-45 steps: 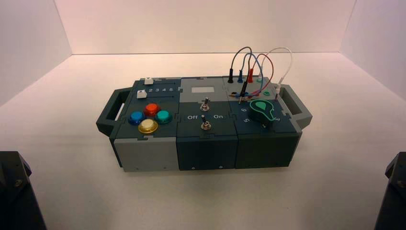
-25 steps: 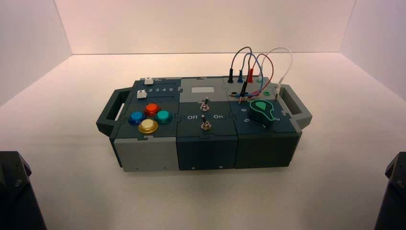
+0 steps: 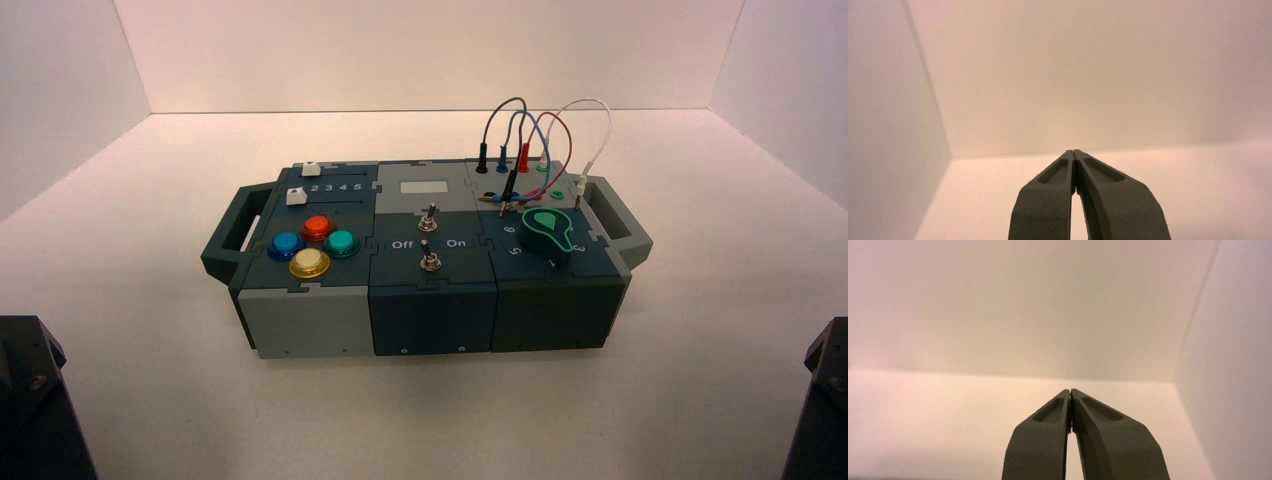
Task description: Rotate the box counterclockwise.
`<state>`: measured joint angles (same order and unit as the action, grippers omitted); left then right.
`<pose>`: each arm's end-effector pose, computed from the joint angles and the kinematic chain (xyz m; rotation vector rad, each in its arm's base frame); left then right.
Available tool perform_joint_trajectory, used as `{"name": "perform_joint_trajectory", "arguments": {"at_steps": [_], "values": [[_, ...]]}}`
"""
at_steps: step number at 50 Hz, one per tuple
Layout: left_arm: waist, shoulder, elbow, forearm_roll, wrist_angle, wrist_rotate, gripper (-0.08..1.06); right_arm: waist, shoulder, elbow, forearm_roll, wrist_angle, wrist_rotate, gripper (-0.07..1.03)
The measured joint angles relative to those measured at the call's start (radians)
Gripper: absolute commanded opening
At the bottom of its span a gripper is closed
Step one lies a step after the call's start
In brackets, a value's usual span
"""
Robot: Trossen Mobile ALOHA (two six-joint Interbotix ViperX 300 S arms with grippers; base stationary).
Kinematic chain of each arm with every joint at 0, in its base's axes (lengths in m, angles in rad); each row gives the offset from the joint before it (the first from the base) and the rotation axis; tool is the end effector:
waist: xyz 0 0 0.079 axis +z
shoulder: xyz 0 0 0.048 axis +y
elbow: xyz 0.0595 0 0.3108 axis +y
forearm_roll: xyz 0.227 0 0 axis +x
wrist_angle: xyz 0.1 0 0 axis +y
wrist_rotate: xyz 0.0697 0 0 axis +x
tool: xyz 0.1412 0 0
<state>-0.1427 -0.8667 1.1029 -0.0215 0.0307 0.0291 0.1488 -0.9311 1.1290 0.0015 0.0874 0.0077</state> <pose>0.3197 -0.0461 0.2414 0.0265 0.2659 -0.1435 0.3057 0.0459 0.2366 -0.0121 0.2854 0.1466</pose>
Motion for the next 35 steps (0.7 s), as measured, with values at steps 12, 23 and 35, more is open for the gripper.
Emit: {"name": "perform_joint_trajectory", "arguments": {"at_steps": [12,23,35], "values": [[-0.123,0.14,-0.061,0.0,0.176,0.009,-0.03,0.219,0.064,-0.044,0.018,0.195,0.012,-0.02],[-0.209,0.33,-0.13,-0.005,0.249,0.009,-0.03,0.342,0.118,-0.049,0.101,0.337,0.015,-0.02],[-0.238,0.551,-0.241,-0.011,0.264,0.008,-0.03,0.362,0.109,-0.02,0.235,0.442,0.015,-0.02]]}}
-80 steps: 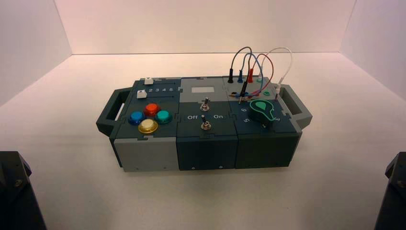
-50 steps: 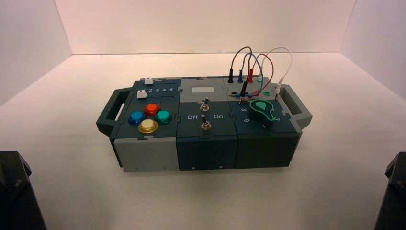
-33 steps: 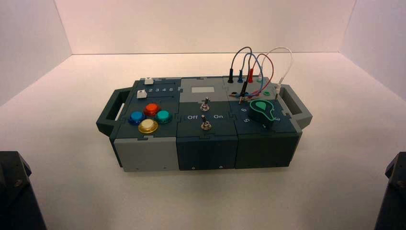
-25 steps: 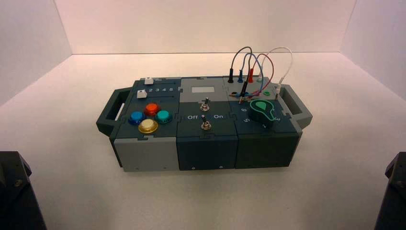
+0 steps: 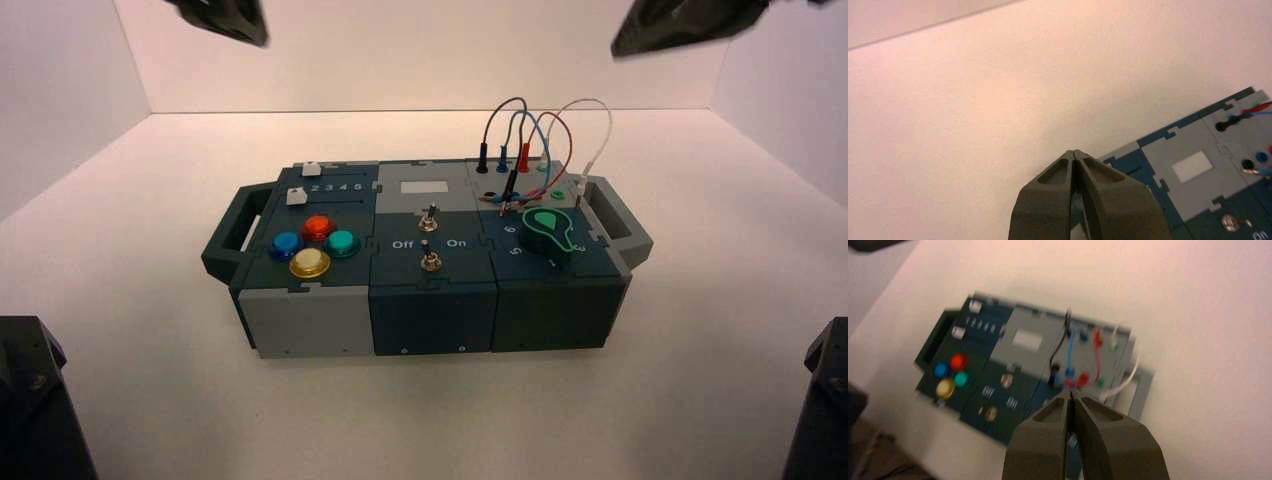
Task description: Rotate the box counterclockwise.
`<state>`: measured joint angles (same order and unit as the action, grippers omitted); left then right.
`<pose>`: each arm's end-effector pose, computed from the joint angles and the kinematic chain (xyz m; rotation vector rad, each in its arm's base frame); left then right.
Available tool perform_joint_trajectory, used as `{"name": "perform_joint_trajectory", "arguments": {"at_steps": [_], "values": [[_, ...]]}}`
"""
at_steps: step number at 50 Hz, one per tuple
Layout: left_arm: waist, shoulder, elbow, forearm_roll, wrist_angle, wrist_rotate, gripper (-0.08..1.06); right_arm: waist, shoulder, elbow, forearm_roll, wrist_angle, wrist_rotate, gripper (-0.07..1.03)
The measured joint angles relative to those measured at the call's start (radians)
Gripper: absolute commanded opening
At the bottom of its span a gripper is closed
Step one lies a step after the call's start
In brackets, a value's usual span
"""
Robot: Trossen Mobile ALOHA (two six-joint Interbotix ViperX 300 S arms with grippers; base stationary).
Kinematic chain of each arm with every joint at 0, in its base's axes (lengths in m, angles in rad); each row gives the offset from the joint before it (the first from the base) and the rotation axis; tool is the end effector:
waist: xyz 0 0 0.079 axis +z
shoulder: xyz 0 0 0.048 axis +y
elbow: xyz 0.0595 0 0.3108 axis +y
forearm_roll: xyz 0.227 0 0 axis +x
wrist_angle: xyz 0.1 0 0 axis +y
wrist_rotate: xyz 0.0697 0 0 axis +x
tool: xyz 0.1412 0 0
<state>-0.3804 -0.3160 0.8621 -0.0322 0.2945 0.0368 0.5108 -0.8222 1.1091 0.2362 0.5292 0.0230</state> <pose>0.3522 -0.1430 0.1140 0.1615 0.8300 -0.3689 0.2249 0.1546 0.1388 0.0495 0.8625 0.4991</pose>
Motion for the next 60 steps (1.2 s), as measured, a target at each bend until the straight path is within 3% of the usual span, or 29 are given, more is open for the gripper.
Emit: {"name": "perform_joint_trajectory", "arguments": {"at_steps": [8,28,50,60], "values": [[-0.008,0.152,-0.086,-0.003,0.003,0.0,-0.03,0.012,0.002,0.032,0.069,0.055,0.0,-0.02],[-0.025,0.471,-0.276,-0.015,0.012,-0.002,-0.03,0.114,0.117,0.057,0.137,0.069,0.0,-0.02],[-0.029,0.609,-0.351,-0.015,0.025,0.0,-0.03,0.273,0.331,0.061,0.238,0.084,-0.005,-0.02],[-0.031,0.632,-0.364,-0.015,0.025,0.0,-0.03,0.275,0.426,0.048,0.244,0.084,-0.008,-0.02]]}}
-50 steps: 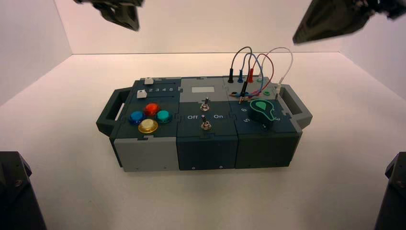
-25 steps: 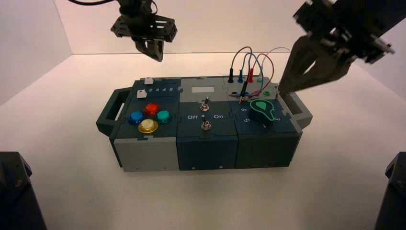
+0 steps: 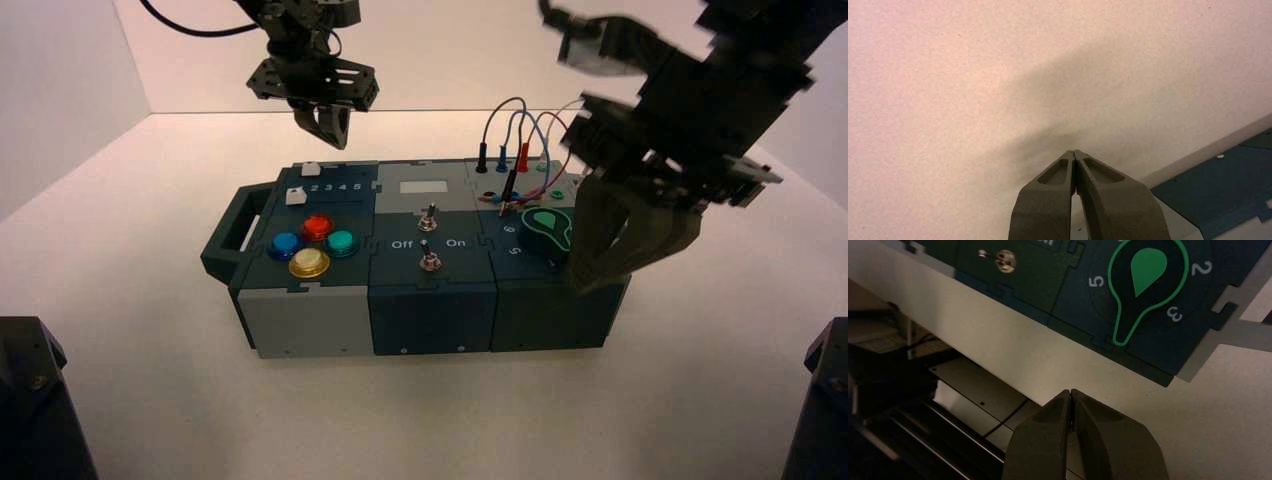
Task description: Rotate the box counterclockwise.
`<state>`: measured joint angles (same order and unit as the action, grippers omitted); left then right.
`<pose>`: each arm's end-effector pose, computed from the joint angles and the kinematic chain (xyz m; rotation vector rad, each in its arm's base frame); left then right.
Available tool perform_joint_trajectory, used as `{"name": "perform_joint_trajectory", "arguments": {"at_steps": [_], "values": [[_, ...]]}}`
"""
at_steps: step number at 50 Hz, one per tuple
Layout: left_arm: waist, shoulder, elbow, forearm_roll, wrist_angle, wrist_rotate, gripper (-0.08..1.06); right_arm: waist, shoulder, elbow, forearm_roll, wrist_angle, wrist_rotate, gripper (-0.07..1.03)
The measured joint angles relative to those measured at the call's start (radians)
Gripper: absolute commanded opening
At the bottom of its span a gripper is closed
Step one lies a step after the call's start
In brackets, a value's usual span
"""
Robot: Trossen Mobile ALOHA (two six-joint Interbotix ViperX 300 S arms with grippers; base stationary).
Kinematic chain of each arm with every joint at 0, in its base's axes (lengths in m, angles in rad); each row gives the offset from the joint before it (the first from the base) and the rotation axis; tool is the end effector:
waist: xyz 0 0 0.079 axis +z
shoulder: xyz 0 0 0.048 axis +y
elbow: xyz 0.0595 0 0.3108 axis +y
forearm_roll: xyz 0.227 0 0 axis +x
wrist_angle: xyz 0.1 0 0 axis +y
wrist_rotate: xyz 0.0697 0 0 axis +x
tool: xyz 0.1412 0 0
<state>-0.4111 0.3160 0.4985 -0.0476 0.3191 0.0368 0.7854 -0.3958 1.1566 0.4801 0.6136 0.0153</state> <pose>0.4267 -0.1895 -0.0249 0.2172 1.1202 -0.3744 0.1177 0.1970 0.0143 -0.0254 1.4745 0.5927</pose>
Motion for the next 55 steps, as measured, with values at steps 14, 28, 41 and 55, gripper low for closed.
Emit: {"name": "perform_joint_trajectory", "arguments": {"at_steps": [14,28,41,55], "values": [[0.0,0.017,-0.005,0.002,0.015,0.0,-0.03,0.0,0.126,-0.044,0.0,-0.026,-0.009,-0.02],[0.002,0.031,-0.011,0.003,0.051,0.006,-0.03,0.003,0.261,-0.081,-0.006,-0.063,-0.011,-0.02],[-0.005,0.038,-0.031,0.003,0.133,0.025,-0.03,0.011,0.334,-0.087,-0.009,-0.095,-0.011,-0.02],[-0.029,0.038,-0.04,0.006,0.192,0.058,-0.03,-0.021,0.357,-0.095,-0.026,-0.12,-0.009,-0.02]]}}
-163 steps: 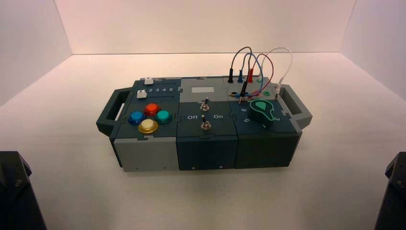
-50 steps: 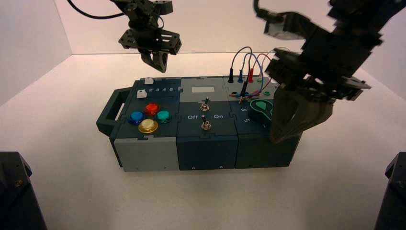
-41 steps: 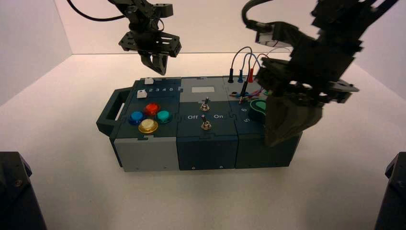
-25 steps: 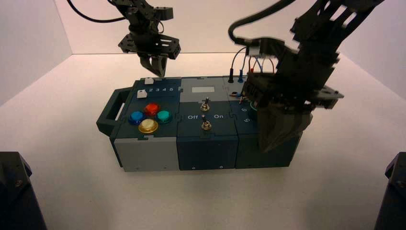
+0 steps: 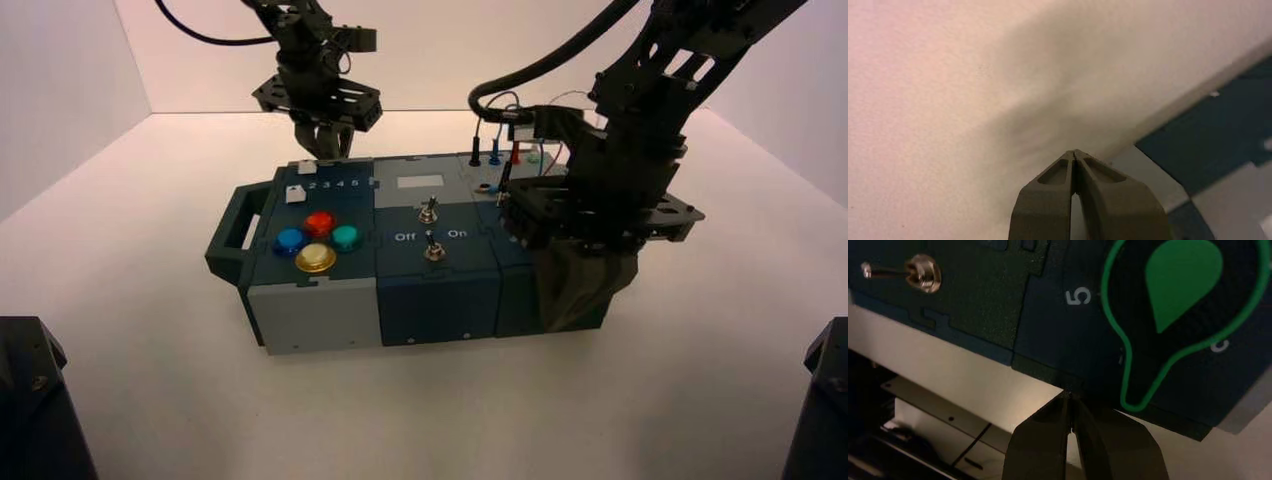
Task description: Rotate the box counterclockwise.
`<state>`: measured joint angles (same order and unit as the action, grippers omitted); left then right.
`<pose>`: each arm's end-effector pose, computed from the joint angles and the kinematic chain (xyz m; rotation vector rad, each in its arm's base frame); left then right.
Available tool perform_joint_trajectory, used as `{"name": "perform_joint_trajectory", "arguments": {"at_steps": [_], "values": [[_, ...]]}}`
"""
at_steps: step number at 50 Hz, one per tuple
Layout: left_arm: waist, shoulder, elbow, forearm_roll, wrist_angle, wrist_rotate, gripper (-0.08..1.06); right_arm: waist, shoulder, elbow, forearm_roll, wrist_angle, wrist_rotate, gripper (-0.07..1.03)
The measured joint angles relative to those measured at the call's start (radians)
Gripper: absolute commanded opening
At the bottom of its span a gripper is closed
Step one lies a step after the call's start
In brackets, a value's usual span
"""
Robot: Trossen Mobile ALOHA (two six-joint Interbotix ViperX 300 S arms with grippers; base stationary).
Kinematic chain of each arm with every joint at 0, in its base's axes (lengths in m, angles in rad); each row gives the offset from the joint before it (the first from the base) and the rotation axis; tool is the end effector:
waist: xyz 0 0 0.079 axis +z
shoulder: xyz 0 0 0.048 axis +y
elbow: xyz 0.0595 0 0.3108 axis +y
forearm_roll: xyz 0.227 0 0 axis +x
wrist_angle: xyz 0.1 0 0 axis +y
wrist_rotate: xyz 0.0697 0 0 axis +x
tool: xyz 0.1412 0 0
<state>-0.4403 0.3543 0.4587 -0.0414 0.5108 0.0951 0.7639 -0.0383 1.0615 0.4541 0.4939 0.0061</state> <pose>0.3962 -0.1914 -0.0441 0.3276 1.2943 -0.4298 0.1414 0.1961 -0.0447 -0.1036 1.5805 0.4646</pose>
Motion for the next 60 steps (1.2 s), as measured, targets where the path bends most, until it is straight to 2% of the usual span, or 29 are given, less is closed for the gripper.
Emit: {"name": "perform_joint_trajectory", "arguments": {"at_steps": [8,14,26,51,60], "values": [[-0.003,0.0,-0.008,0.002,0.028,0.008,-0.03,-0.028,0.0,-0.003,-0.009,-0.002,0.0,-0.02],[-0.003,-0.002,-0.015,0.002,0.095,0.029,-0.03,-0.078,-0.002,-0.009,-0.041,-0.002,0.0,-0.02],[-0.003,-0.005,-0.015,0.002,0.153,0.054,-0.03,-0.172,0.0,-0.035,-0.092,0.005,0.002,-0.02],[-0.017,-0.035,-0.015,0.002,0.219,0.075,-0.03,-0.258,0.063,-0.141,-0.186,0.055,-0.002,-0.02],[-0.017,-0.038,-0.012,0.005,0.242,0.097,-0.03,-0.281,0.109,-0.183,-0.212,0.06,-0.002,-0.02]]}}
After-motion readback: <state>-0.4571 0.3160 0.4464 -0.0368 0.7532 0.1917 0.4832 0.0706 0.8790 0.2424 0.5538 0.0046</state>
